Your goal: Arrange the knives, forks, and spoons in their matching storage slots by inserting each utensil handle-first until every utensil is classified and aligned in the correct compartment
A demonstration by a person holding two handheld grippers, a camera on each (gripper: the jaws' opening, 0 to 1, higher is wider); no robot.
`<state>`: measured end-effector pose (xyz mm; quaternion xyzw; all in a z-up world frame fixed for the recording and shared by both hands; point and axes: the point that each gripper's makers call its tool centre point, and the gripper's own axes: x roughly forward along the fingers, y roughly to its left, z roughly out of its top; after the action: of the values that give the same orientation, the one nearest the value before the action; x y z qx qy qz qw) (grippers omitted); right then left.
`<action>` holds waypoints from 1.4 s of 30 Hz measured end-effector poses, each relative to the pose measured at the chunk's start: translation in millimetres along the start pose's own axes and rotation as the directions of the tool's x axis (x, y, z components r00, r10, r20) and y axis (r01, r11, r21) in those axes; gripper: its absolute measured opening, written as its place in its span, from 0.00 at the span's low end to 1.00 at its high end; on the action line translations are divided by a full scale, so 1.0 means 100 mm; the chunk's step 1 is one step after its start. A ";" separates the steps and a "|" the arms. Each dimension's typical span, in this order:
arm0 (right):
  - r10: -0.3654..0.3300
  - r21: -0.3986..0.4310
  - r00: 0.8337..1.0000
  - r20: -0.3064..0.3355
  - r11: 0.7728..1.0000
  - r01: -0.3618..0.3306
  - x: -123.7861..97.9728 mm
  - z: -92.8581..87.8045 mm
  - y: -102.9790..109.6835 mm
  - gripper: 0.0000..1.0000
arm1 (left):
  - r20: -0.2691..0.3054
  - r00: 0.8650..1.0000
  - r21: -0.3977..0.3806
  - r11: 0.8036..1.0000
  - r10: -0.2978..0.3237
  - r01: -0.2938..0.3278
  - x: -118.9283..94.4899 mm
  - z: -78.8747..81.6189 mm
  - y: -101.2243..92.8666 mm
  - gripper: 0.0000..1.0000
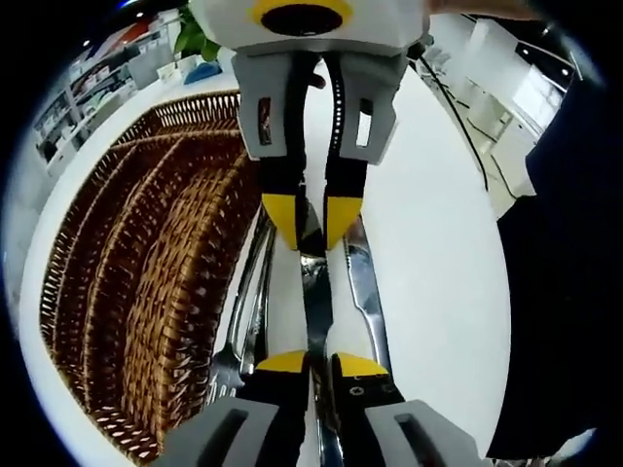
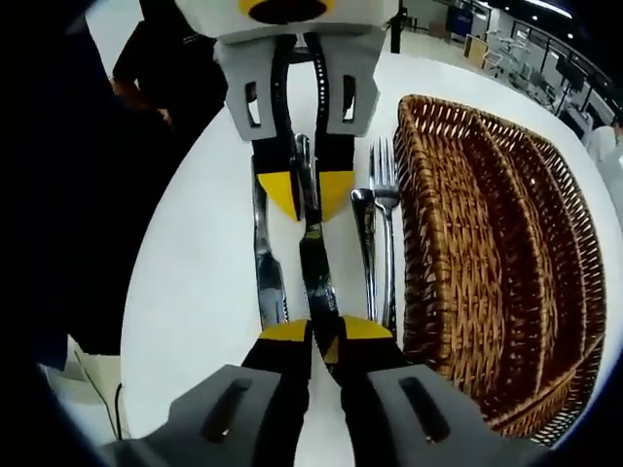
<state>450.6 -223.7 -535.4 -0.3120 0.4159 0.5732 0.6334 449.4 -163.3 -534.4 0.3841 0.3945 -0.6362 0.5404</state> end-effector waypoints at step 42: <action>0.049 0.091 0.997 -0.053 0.995 -0.044 0.01 0.00 0.05 0.09 | 0.083 0.996 0.110 0.993 0.023 -0.032 0.00 -0.01 -0.10 0.17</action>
<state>445.8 -222.9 -536.2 -0.2892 0.4658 0.5595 0.6215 440.0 -161.1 -534.5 0.3927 0.3308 -0.6648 0.5426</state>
